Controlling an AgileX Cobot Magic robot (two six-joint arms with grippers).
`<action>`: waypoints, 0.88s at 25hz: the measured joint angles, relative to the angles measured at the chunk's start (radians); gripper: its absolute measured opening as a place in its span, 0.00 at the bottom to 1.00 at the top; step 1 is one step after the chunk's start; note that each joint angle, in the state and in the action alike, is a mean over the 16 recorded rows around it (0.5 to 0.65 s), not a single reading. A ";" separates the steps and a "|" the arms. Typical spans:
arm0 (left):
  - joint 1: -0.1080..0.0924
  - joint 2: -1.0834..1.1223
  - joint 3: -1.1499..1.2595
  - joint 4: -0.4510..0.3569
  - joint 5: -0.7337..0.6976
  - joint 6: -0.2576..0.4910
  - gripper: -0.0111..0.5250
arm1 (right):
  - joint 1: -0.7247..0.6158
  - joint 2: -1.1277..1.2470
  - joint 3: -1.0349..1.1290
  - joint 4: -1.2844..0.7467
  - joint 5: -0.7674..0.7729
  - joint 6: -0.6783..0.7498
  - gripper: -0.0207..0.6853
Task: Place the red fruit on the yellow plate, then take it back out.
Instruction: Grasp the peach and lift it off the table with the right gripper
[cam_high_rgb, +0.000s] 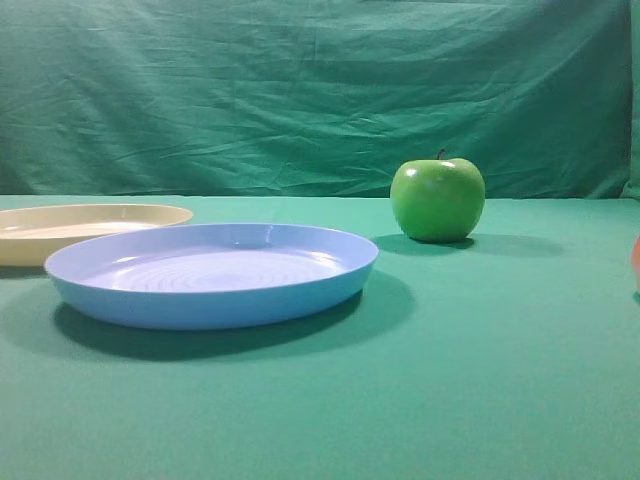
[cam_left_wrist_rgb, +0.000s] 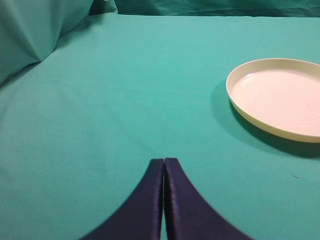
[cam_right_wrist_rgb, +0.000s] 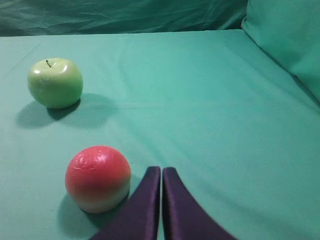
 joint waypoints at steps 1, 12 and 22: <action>0.000 0.000 0.000 0.000 0.000 0.000 0.02 | 0.000 0.000 0.000 0.000 0.000 0.000 0.03; 0.000 0.000 0.000 0.000 0.000 0.000 0.02 | 0.000 0.000 0.000 0.000 -0.001 0.001 0.03; 0.000 0.000 0.000 0.000 0.000 0.000 0.02 | 0.000 0.000 -0.002 0.046 -0.155 0.015 0.03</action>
